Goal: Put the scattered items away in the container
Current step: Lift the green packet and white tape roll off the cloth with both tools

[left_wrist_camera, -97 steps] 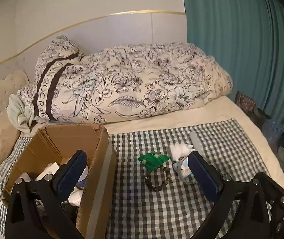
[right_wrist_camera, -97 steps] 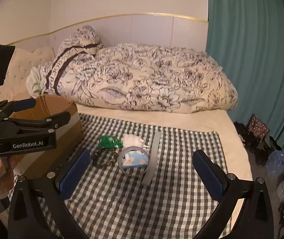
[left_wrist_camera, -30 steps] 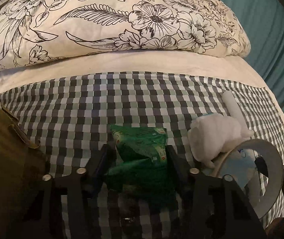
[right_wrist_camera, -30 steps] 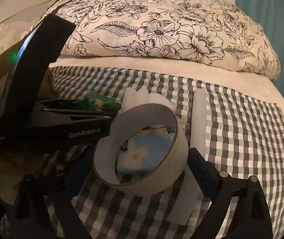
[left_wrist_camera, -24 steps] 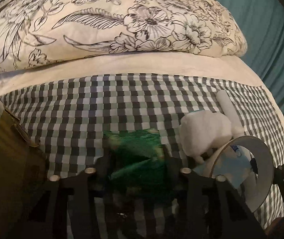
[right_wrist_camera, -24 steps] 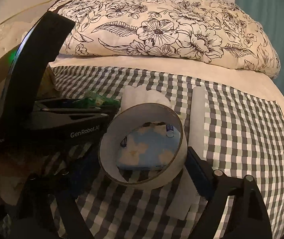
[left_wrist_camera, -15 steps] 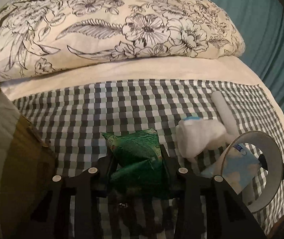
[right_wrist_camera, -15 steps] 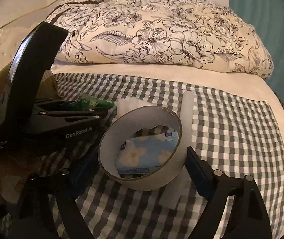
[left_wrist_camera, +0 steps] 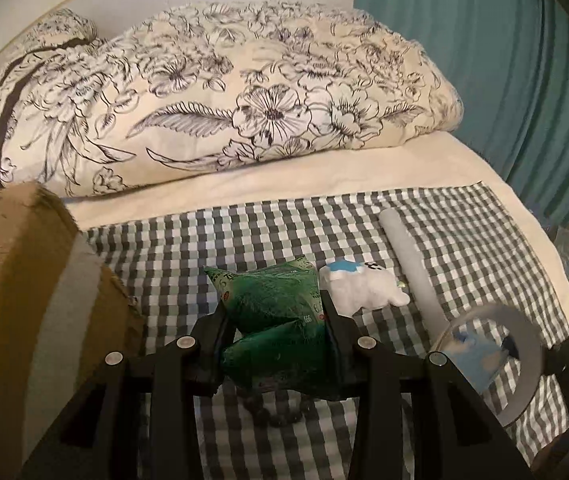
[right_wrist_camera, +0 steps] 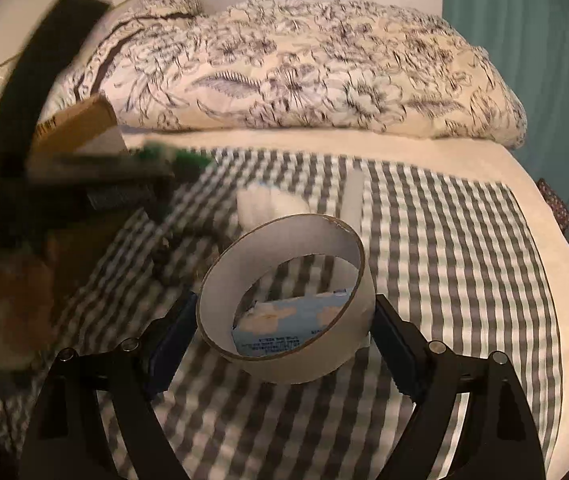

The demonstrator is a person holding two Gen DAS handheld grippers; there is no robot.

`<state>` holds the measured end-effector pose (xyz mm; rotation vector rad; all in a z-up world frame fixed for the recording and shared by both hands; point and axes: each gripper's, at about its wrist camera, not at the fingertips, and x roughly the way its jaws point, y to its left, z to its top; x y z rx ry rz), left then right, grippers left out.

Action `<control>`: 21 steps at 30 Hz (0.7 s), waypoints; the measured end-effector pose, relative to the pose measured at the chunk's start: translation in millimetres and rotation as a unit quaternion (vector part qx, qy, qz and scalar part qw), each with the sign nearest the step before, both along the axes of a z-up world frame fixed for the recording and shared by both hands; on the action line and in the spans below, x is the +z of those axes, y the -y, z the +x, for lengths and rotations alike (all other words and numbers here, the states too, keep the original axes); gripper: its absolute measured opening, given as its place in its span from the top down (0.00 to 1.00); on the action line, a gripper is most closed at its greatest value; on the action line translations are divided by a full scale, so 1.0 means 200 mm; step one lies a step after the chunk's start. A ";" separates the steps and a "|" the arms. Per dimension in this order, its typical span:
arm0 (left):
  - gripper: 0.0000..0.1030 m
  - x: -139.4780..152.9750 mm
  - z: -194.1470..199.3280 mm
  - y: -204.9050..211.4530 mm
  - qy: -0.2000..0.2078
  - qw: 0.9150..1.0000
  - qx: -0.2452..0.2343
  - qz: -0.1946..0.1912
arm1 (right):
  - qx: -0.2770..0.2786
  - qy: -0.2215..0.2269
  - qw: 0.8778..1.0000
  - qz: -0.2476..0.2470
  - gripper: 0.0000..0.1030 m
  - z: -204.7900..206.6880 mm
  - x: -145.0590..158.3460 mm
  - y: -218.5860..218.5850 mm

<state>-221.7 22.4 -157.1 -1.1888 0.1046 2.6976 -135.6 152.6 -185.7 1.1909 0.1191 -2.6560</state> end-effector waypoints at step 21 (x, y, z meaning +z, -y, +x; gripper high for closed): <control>0.62 0.39 0.27 0.12 -0.065 0.998 0.013 0.013 | -0.021 -0.034 0.999 0.031 0.18 0.23 0.11 0.02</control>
